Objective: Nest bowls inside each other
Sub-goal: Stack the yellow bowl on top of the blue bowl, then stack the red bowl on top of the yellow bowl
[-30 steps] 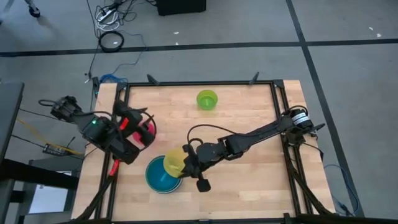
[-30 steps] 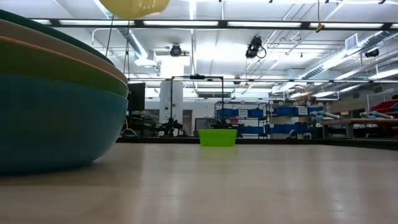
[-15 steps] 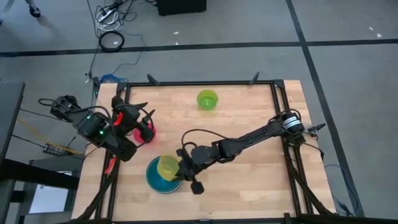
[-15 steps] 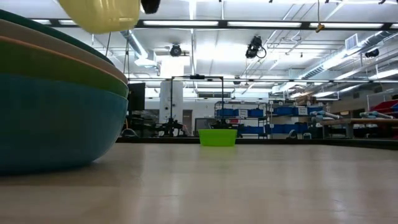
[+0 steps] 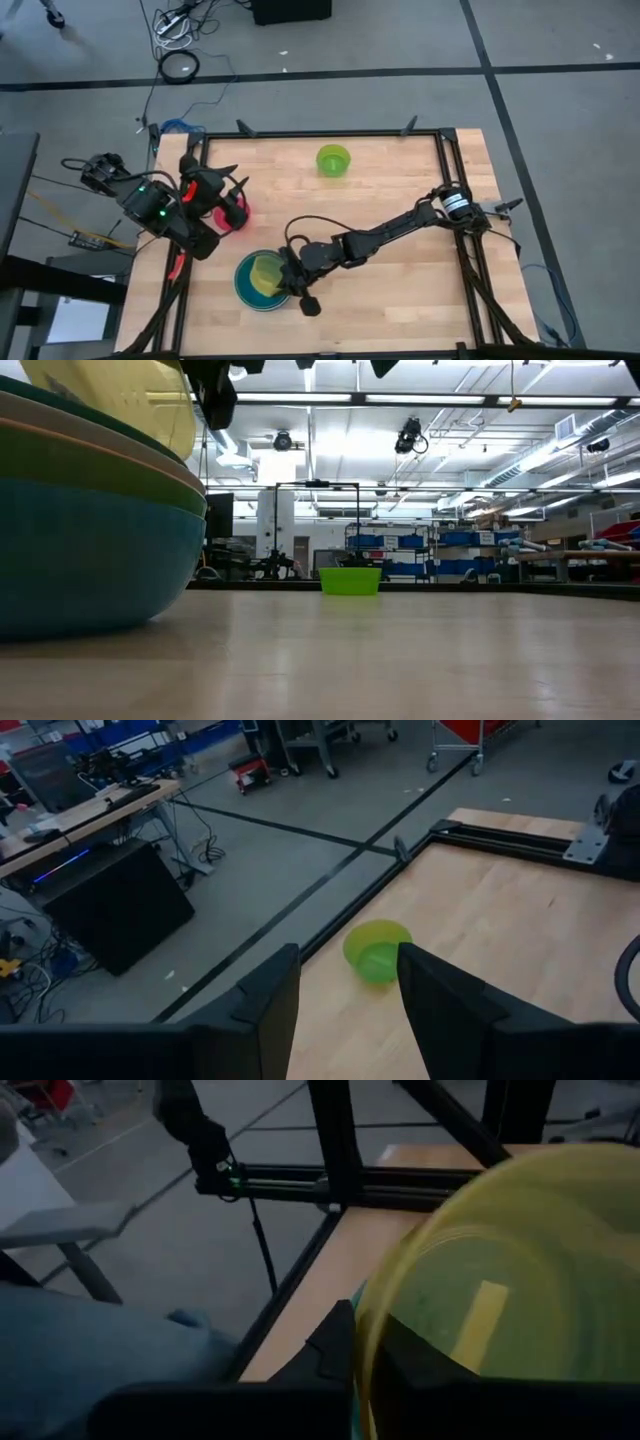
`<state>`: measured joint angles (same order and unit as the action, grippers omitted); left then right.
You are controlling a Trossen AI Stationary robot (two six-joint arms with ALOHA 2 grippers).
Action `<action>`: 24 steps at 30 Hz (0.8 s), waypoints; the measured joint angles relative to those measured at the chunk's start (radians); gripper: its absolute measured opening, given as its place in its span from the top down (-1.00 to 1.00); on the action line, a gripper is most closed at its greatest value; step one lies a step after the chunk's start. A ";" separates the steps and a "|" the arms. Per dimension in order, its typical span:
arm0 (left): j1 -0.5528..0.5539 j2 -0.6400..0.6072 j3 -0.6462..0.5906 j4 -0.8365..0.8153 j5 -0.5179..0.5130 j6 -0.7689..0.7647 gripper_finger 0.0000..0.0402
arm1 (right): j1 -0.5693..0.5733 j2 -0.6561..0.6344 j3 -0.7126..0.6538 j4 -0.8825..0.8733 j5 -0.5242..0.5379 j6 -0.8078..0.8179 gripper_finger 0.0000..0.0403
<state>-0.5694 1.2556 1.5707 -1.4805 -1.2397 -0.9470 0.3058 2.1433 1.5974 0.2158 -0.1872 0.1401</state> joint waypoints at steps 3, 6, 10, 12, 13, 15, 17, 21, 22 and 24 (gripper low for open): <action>0.000 0.000 0.000 -0.002 0.002 0.000 0.12 | -0.001 0.000 0.001 -0.009 0.000 0.025 0.84; 0.000 0.000 0.000 -0.004 0.002 0.000 0.12 | -0.003 0.000 0.004 -0.026 0.000 0.049 0.69; 0.000 0.000 0.000 -0.005 0.003 0.000 0.12 | -0.004 0.000 0.005 -0.044 0.002 0.053 0.50; 0.000 0.000 0.000 -0.005 0.003 0.000 0.12 | -0.004 -0.001 0.006 -0.047 0.003 0.063 0.43; 0.000 0.000 0.000 -0.005 0.004 0.000 0.12 | -0.004 -0.002 0.006 -0.054 0.003 0.065 0.40; 0.000 0.000 0.000 -0.005 0.018 0.000 0.12 | -0.004 -0.004 0.006 -0.056 0.003 0.060 0.37; 0.000 0.000 0.000 -0.006 0.044 -0.001 0.12 | -0.004 -0.011 0.006 -0.059 0.004 0.046 0.36; -0.001 0.000 0.000 -0.004 0.220 -0.008 0.12 | -0.003 -0.031 0.006 -0.093 0.011 0.041 0.37; -0.002 0.000 0.000 -0.005 0.290 -0.018 0.12 | -0.003 -0.037 0.006 -0.106 0.016 0.039 0.37; -0.002 0.000 0.000 -0.007 0.418 -0.047 0.12 | -0.002 -0.064 0.006 -0.176 0.060 0.014 0.38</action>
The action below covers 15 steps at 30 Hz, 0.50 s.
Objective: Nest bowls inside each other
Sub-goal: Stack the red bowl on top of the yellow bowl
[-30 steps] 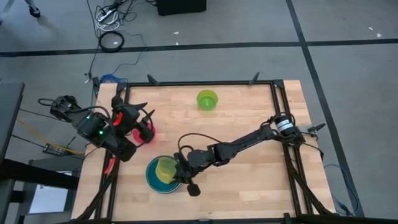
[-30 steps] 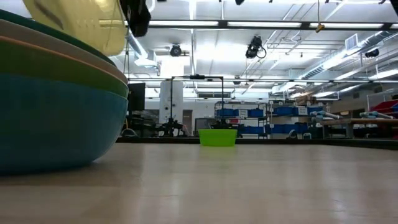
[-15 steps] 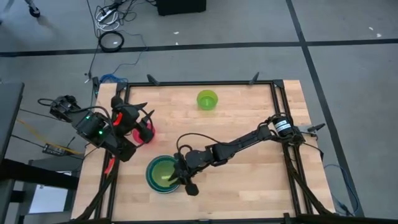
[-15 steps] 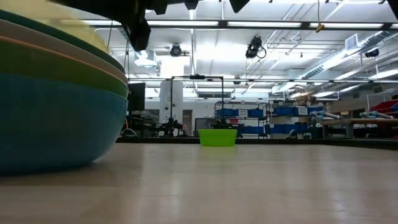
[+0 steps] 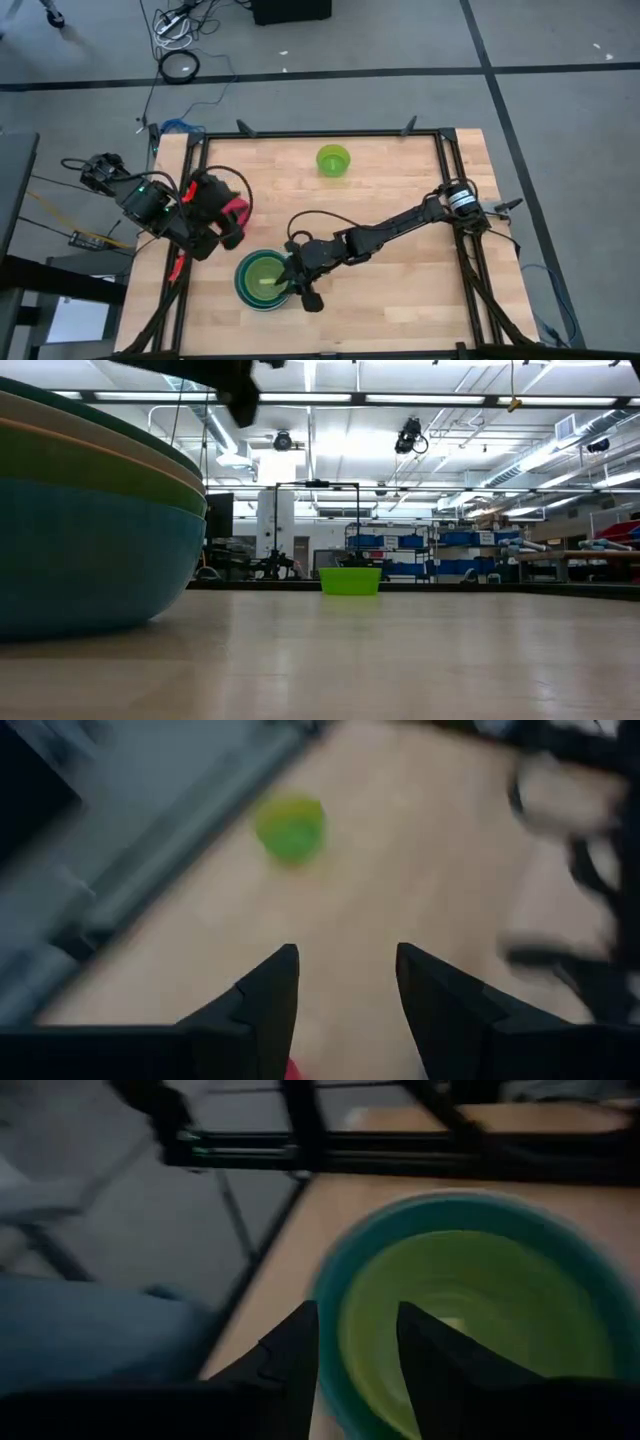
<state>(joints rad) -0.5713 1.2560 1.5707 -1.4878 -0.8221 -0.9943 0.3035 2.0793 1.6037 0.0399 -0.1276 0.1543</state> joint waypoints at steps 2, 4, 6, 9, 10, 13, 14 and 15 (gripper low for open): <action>0.000 0.000 -0.001 -0.008 0.083 -0.028 0.12 | 0.002 -0.033 0.000 -0.074 0.079 -0.041 0.38; 0.000 0.000 -0.012 -0.039 0.120 -0.047 0.12 | 0.004 -0.074 0.000 -0.175 0.169 -0.084 0.38; 0.000 0.000 -0.029 -0.094 0.142 -0.082 0.12 | 0.012 -0.121 0.001 -0.293 0.265 -0.110 0.38; 0.004 -0.010 -0.083 -0.086 0.204 0.001 0.12 | 0.033 -0.195 0.001 -0.458 0.388 -0.120 0.39; 0.004 -0.010 -0.099 -0.084 0.239 0.026 0.12 | 0.041 -0.223 0.001 -0.509 0.421 -0.115 0.39; 0.005 -0.012 -0.176 -0.089 0.367 0.130 0.14 | 0.065 -0.301 0.001 -0.656 0.501 -0.072 0.40; 0.005 -0.011 -0.205 -0.083 0.386 0.164 0.15 | 0.070 -0.326 0.001 -0.695 0.519 -0.049 0.40; 0.005 -0.011 -0.236 -0.078 0.392 0.191 0.16 | 0.076 -0.352 0.001 -0.741 0.534 -0.024 0.40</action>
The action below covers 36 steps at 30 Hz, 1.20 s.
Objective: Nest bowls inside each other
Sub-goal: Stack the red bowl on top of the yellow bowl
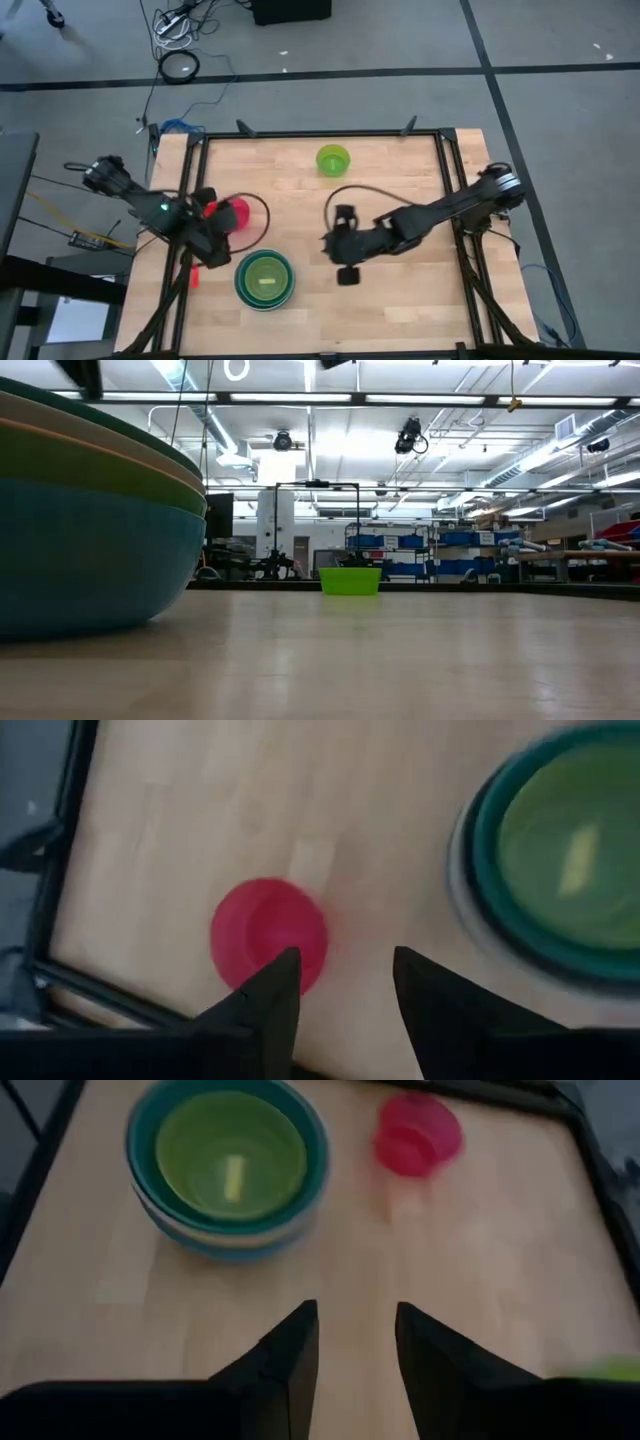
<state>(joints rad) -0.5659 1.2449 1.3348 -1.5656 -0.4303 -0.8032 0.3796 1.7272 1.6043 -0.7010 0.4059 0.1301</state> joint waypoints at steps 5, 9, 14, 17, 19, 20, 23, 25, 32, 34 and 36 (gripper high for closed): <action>0.011 -0.002 -0.158 -0.002 0.001 0.097 0.19 | 0.028 -0.107 0.000 -0.179 0.037 0.139 0.40; 0.031 -0.003 -0.266 -0.001 0.012 0.157 0.19 | 0.058 -0.162 0.000 -0.298 0.049 0.255 0.41; 0.038 -0.030 -0.382 0.109 0.087 0.239 0.19 | 0.089 -0.177 0.000 -0.386 0.086 0.348 0.41; 0.051 -0.064 -0.455 0.219 0.136 0.277 0.19 | 0.098 -0.177 -0.002 -0.400 0.103 0.369 0.41; 0.061 -0.083 -0.494 0.255 0.142 0.286 0.19 | 0.098 -0.177 -0.011 -0.393 0.103 0.377 0.41; 0.067 -0.092 -0.512 0.266 0.143 0.292 0.19 | 0.098 -0.176 -0.016 -0.393 0.103 0.382 0.41; 0.090 -0.121 -0.558 0.295 0.161 0.304 0.19 | 0.098 -0.176 -0.033 -0.392 0.103 0.394 0.41; 0.104 -0.140 -0.589 0.330 0.174 0.312 0.19 | 0.097 -0.176 -0.043 -0.394 0.103 0.401 0.42; 0.165 -0.170 -0.672 0.392 0.208 0.359 0.19 | 0.094 -0.175 -0.056 -0.391 0.103 0.412 0.41; 0.181 -0.170 -0.673 0.396 0.211 0.358 0.19 | 0.094 -0.175 -0.056 -0.385 0.103 0.412 0.42; 0.195 -0.171 -0.671 0.398 0.203 0.339 0.19 | 0.094 -0.175 -0.056 -0.381 0.103 0.412 0.42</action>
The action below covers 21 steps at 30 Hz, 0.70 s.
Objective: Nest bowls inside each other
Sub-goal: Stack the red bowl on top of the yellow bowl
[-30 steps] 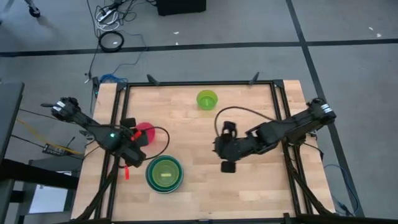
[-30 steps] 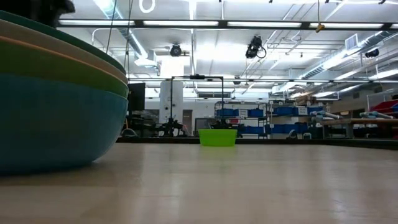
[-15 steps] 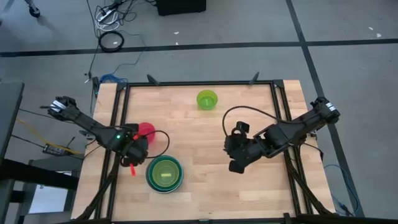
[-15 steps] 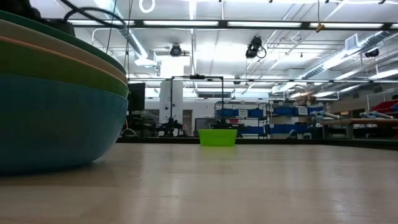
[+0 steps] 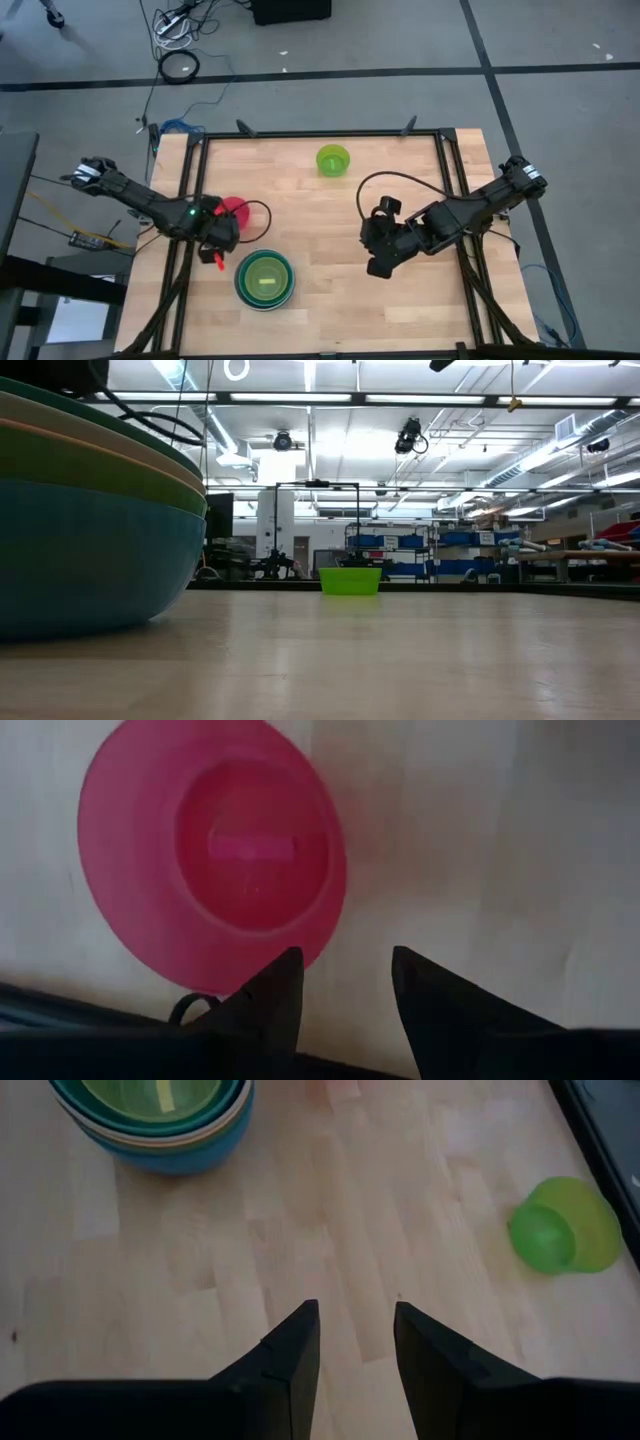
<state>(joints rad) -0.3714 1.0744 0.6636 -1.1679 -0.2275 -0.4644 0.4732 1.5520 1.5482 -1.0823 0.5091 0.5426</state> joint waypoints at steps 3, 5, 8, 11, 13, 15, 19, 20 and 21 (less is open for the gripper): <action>0.019 0.000 0.000 0.033 -0.005 -0.030 0.19 | 0.000 0.000 0.000 0.000 0.000 0.000 0.42; 0.030 0.000 0.000 0.066 -0.014 -0.036 0.19 | 0.000 0.000 0.000 0.000 0.000 0.000 0.41; 0.053 0.001 -0.002 0.080 -0.025 -0.037 0.19 | -0.004 0.000 0.000 0.004 0.000 -0.001 0.41; 0.079 0.005 -0.024 0.096 -0.021 -0.037 0.19 | -0.005 0.000 0.000 0.004 0.000 -0.002 0.41; 0.089 0.005 -0.039 0.121 -0.010 -0.037 0.19 | -0.004 0.000 0.000 0.004 0.000 -0.004 0.41; 0.095 0.005 -0.058 0.146 0.002 -0.037 0.19 | -0.004 0.000 0.000 0.004 0.000 -0.004 0.41; 0.112 0.005 -0.095 0.185 0.004 -0.097 0.19 | -0.004 0.000 0.000 0.004 0.000 -0.004 0.41; 0.116 0.005 -0.106 0.193 0.003 -0.115 0.19 | -0.004 0.000 0.000 0.004 0.000 -0.004 0.41; 0.120 0.005 -0.118 0.201 0.003 -0.131 0.19 | -0.004 0.000 0.000 0.004 0.000 -0.005 0.41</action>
<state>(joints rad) -0.2515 1.0798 0.5457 -0.9667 -0.2247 -0.5949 0.4690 1.5524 1.5482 -1.0782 0.5095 0.5381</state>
